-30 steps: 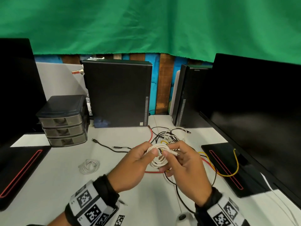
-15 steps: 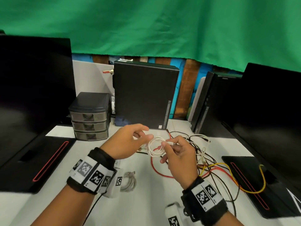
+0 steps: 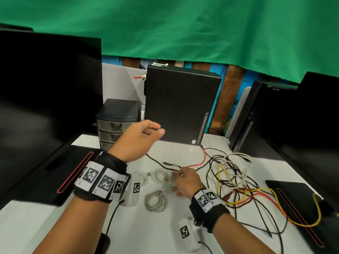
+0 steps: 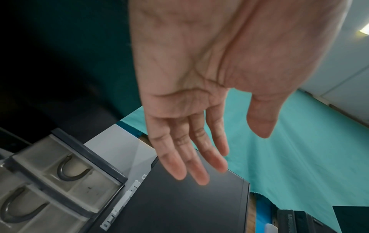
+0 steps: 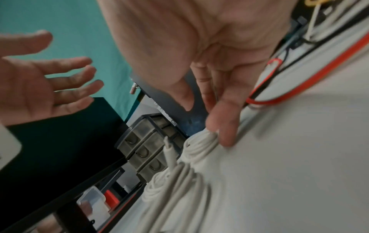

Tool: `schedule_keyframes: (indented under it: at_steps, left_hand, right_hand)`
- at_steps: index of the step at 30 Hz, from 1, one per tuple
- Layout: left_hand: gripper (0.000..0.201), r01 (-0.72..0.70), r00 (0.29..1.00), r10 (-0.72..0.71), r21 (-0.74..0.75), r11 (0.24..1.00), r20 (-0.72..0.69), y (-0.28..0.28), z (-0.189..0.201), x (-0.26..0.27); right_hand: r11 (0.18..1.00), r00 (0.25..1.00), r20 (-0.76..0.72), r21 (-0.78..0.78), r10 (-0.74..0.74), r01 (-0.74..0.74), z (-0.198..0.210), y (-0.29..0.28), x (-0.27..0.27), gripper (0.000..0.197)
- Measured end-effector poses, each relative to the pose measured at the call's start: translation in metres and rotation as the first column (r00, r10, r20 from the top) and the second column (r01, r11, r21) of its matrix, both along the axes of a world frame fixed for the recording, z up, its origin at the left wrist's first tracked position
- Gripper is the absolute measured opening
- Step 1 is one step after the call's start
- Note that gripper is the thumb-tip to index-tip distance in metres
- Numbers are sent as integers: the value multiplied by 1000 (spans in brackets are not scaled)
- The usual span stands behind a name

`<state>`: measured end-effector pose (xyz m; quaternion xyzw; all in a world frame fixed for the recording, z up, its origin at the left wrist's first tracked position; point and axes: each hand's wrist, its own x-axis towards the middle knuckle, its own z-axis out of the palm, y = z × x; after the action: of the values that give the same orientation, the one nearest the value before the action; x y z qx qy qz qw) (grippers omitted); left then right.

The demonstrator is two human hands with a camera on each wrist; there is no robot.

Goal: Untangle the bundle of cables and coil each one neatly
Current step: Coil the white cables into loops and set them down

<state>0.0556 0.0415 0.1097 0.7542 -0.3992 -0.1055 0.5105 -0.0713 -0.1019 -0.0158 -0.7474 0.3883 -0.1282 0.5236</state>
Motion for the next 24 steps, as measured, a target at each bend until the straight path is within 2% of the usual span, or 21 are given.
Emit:
schedule_keyframes:
  at_steps: [3, 11, 16, 19, 22, 24]
  left_hand:
    - [30, 11, 1000, -11, 16, 1000, -8, -2, -4, 3]
    - [20, 96, 995, -95, 89, 991, -13, -17, -19, -11]
    - [14, 252, 968, -248, 137, 958, -43, -43, -38, -56]
    - [12, 364, 930, -367, 213, 907, -24, -70, -57, -84]
    - [12, 433, 894, -448, 271, 859, -8, -105, -68, -114]
    - [12, 436, 888, -459, 279, 855, 18, -131, -72, -132]
  right_hand:
    - [995, 1000, -14, -95, 8, -9, 11, -8, -18, 19]
    - [990, 978, 156, 10, -141, 141, 53, -25, -108, 16]
    - [955, 929, 239, -22, -282, 296, 72, -54, -180, 18]
    - [916, 862, 320, 50, -393, 399, 76, -79, -214, 15]
    - [899, 836, 342, 77, -430, 430, 70, -97, -233, 16]
    - [895, 826, 354, 84, -438, 438, 67, -104, -237, 17]
